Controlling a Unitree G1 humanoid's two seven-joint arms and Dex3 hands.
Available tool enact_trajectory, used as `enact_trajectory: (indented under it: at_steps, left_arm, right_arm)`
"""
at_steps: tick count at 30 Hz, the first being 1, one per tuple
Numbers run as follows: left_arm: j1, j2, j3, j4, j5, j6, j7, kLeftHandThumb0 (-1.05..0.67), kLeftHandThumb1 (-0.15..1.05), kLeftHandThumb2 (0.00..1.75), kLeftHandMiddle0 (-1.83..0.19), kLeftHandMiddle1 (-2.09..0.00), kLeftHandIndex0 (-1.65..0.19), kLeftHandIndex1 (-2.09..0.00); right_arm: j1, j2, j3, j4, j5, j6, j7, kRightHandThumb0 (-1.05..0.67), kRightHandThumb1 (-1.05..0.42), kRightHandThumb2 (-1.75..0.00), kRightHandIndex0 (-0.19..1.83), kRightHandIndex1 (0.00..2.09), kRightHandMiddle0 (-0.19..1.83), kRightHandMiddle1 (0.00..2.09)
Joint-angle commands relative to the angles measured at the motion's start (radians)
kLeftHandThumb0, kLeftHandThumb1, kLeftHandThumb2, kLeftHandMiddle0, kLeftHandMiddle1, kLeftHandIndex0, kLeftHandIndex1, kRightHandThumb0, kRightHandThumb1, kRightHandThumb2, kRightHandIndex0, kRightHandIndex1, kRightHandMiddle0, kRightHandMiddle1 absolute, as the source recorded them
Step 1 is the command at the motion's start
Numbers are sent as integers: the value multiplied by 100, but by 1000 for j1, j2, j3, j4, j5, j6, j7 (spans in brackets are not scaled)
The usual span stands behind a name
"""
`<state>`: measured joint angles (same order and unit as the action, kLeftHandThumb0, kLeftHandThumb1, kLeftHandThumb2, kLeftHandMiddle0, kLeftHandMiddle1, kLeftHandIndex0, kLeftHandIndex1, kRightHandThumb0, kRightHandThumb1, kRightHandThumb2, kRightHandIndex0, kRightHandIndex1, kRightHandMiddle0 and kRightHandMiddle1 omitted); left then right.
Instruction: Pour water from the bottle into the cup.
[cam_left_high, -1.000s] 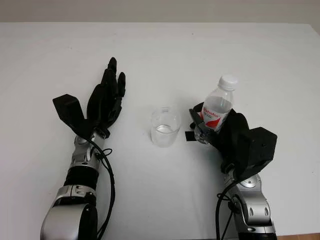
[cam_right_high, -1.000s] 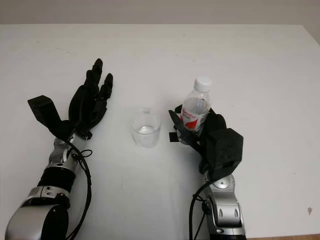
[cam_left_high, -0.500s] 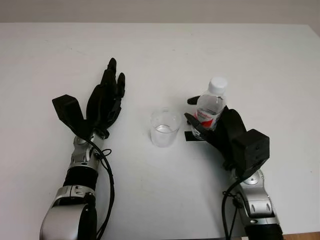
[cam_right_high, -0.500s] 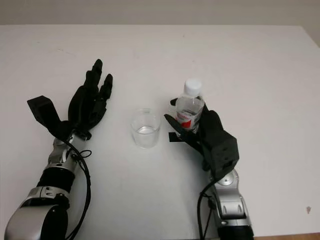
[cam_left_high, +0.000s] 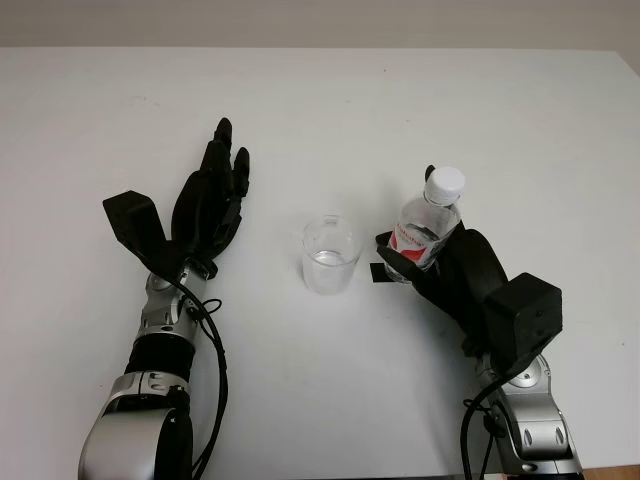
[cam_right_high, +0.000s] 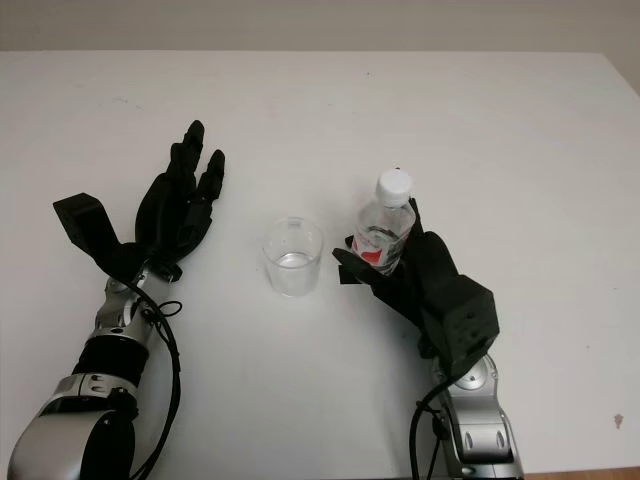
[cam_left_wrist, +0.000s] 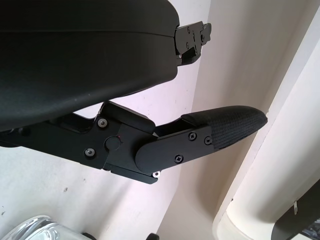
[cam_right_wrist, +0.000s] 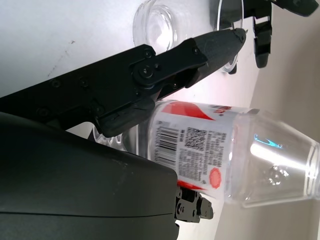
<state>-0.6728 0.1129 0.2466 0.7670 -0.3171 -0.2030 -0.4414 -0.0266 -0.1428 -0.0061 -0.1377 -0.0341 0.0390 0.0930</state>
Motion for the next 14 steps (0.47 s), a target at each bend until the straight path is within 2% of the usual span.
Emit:
enact_trajectory:
  at_steps: [1,9,14]
  left_arm:
    - [9,6,4,10,-2,-5,-6,-85,105,70,19,0,19,0]
    - [-3,8,0,25,3,-14,-8,-85,105,70,19,0,19,0]
    - [-2,6,-3,19,1,-8,-7,-85,105,71,19,0,19,0]
  right_arm:
    - [42,-2,-38,-10,-7,-15,-31,-97,-94,-5,-19,0,-19,0]
    - [58,-4,-82,21,-57,-47,-120,-101,-94,-5,-19,0,-19,0]
    - [47,-11,-79,76,-54,-105,-106,-99,-92,-5,-19,0,-19,0]
